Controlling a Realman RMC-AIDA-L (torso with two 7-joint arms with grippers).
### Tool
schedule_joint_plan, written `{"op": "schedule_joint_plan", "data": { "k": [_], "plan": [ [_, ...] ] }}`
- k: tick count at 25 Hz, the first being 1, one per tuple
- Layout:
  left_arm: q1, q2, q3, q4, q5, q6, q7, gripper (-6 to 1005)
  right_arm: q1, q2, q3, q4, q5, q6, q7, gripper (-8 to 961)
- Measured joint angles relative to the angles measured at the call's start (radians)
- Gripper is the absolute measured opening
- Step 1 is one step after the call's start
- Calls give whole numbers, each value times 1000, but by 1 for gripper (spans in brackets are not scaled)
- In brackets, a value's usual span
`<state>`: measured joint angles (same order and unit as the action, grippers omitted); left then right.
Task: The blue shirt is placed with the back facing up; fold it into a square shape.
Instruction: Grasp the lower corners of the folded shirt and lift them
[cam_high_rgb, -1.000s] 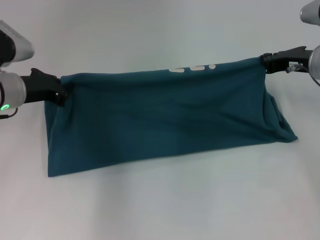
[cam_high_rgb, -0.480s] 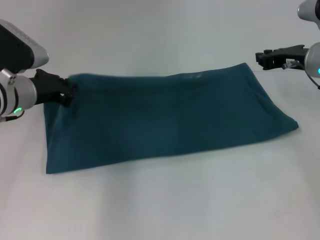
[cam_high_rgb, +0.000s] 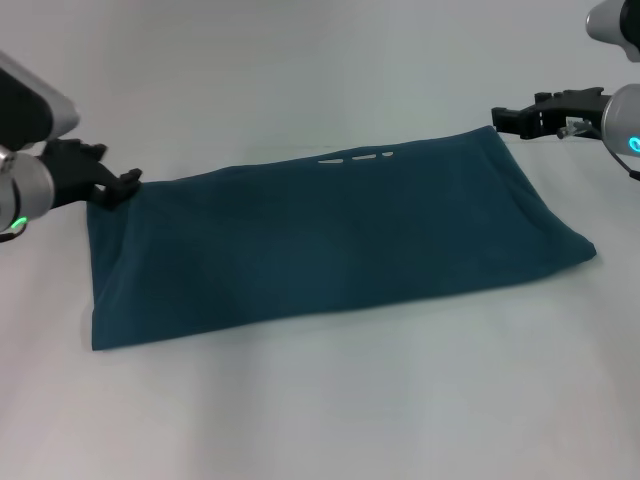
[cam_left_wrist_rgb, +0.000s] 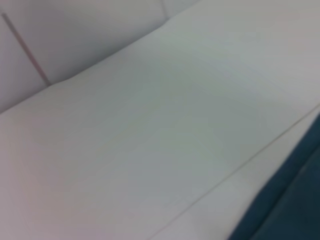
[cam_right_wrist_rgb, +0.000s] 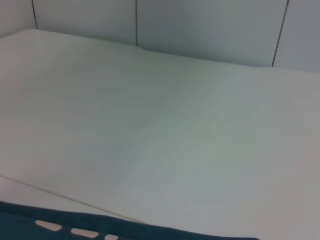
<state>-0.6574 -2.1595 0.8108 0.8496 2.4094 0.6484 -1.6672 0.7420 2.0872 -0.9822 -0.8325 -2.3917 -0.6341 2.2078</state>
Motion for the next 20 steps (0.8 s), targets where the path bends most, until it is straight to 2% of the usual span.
{"op": "schedule_joint_plan", "data": {
  "k": [2, 5, 8, 16, 20],
  "plan": [
    [9, -3, 0, 10, -1, -9, -5, 499, -5, 5, -10, -11, 5, -2, 8, 530],
    [35, -13, 13, 52, -30, -10, -47, 618, -9, 12, -29, -21, 30, -1, 18, 609],
    [61, -13, 59, 89, -90, 0, -87, 664, -9, 13, -76, -22, 110, 25, 22, 688],
    [172, -13, 136, 213, -363, 75, -90, 785, -26, 12, -158, -39, 304, 32, 21, 682],
    [232, -16, 159, 238, -505, 73, -86, 786, -66, 12, -222, -65, 386, 40, 15, 681]
  ]
}}
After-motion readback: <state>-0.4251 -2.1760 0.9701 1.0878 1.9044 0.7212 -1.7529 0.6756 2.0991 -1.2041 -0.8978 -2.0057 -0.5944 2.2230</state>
